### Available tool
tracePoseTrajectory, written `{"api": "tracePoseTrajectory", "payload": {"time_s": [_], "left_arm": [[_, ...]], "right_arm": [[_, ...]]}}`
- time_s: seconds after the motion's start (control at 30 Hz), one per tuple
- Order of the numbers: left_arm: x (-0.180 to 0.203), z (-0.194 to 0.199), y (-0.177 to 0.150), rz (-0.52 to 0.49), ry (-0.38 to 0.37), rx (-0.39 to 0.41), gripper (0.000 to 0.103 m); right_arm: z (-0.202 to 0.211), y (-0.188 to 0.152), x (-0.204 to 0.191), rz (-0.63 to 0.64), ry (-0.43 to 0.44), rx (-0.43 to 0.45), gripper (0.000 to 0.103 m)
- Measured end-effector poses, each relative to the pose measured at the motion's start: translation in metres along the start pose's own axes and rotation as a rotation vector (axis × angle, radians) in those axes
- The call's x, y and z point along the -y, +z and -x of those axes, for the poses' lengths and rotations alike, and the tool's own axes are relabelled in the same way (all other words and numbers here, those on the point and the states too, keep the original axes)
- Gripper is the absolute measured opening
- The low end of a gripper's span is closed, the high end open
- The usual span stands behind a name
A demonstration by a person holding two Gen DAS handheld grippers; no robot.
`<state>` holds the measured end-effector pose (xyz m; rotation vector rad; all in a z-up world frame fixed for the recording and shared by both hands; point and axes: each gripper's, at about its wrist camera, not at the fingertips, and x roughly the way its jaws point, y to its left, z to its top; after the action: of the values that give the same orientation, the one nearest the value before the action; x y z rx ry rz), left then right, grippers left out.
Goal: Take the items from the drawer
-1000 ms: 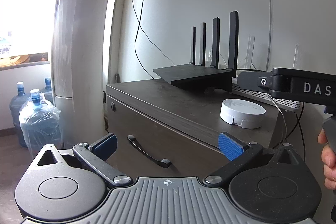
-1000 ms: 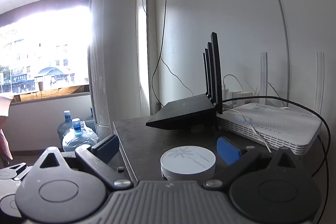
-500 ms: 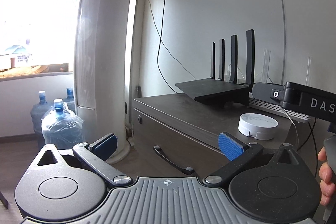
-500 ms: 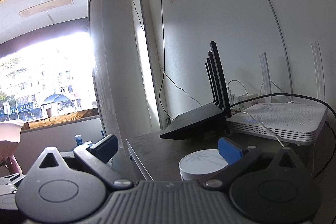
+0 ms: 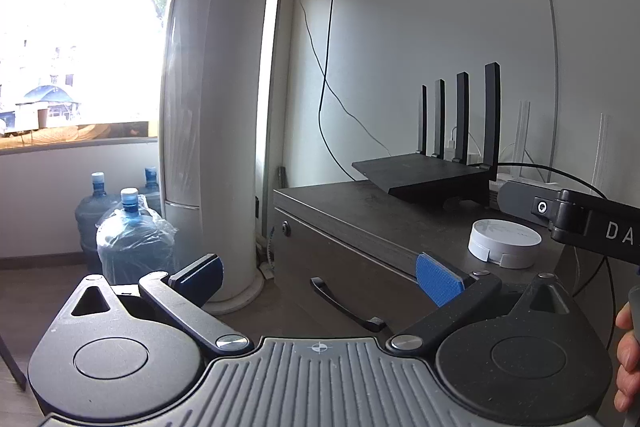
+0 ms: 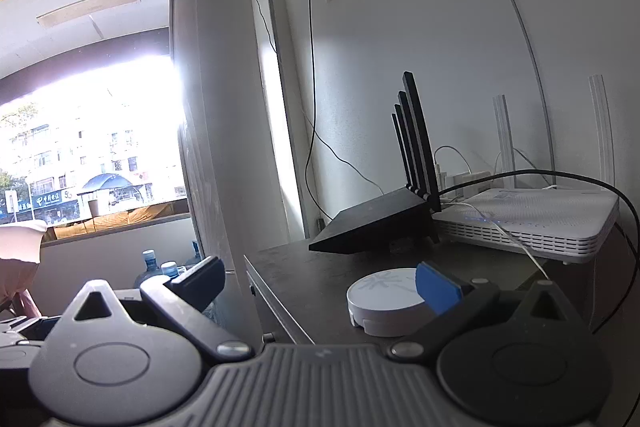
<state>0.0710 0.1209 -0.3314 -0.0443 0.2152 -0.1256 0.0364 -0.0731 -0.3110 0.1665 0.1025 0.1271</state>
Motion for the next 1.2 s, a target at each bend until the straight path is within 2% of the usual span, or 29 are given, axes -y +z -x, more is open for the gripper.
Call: {"api": "tracePoseTrajectory", "payload": {"time_s": [0.17,0.3,0.83,1.07,1.2], "left_arm": [[0.003,0.002,-0.006,0.008,-0.036,0.012,0.103],[0.005,-0.005,-0.015,0.039,-0.057,-0.025,0.103],[0.011,-0.009,-0.018,0.027,-0.050,-0.044,0.103],[0.013,-0.010,-0.017,0.026,-0.042,-0.050,0.103],[0.017,-0.013,-0.016,0.018,-0.039,-0.054,0.103]], "right_arm": [[0.004,-0.002,0.001,0.010,-0.016,-0.010,0.103],[0.004,-0.007,0.004,-0.004,-0.024,-0.020,0.103],[0.000,-0.020,0.000,0.020,0.001,-0.068,0.103],[-0.004,-0.020,0.007,0.010,-0.121,-0.076,0.103],[-0.006,-0.022,0.012,0.012,-0.140,-0.093,0.103]]}}
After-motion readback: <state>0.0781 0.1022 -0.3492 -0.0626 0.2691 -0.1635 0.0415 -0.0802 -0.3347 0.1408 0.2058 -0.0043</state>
